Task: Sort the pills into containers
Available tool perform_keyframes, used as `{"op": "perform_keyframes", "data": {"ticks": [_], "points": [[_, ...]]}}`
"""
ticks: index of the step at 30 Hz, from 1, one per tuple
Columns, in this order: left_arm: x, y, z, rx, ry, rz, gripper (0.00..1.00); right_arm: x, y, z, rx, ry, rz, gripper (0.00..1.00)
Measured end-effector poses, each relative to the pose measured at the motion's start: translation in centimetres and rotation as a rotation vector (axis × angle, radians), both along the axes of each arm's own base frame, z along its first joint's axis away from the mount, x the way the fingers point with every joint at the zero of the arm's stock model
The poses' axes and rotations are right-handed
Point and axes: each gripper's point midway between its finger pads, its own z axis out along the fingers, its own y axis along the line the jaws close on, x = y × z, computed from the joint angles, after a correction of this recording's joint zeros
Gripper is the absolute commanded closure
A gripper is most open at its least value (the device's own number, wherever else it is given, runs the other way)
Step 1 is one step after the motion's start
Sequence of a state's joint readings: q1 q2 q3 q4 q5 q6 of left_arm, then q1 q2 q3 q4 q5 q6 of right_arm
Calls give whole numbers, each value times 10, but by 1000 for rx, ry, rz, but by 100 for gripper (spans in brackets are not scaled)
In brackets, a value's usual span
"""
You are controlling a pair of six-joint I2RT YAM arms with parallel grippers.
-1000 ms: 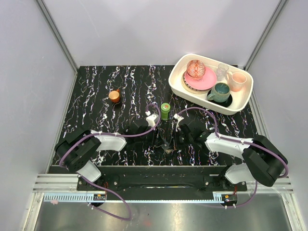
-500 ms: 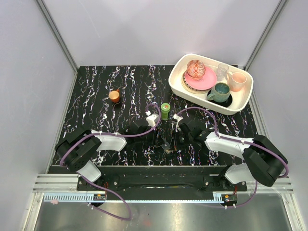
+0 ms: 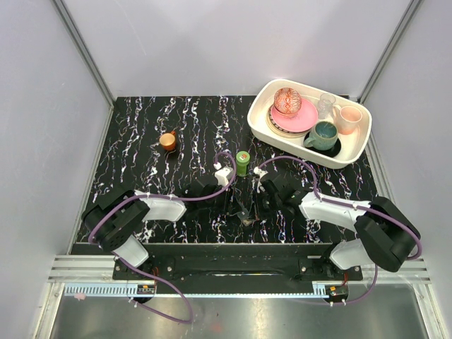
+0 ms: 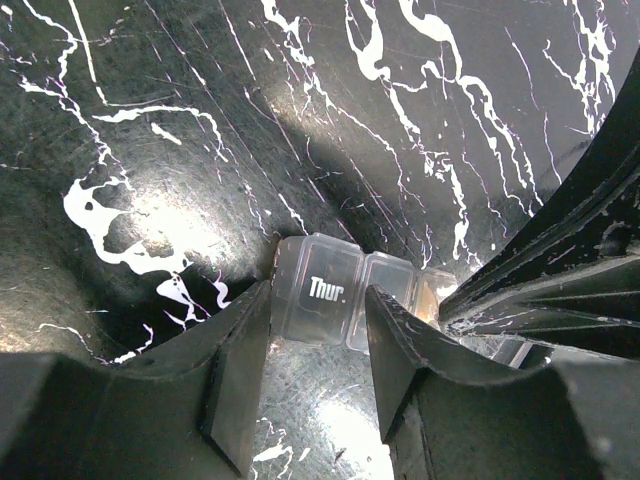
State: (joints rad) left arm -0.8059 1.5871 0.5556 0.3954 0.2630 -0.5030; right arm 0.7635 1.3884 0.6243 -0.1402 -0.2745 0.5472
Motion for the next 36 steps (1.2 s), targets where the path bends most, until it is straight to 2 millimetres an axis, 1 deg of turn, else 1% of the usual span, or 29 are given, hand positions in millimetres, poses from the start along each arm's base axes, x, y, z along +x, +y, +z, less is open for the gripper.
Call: {"op": "perform_keyframes", "data": {"ticks": [36], "points": [[0, -4, 0, -11, -4, -6, 55, -4, 6, 1, 29, 46, -6, 100]]}}
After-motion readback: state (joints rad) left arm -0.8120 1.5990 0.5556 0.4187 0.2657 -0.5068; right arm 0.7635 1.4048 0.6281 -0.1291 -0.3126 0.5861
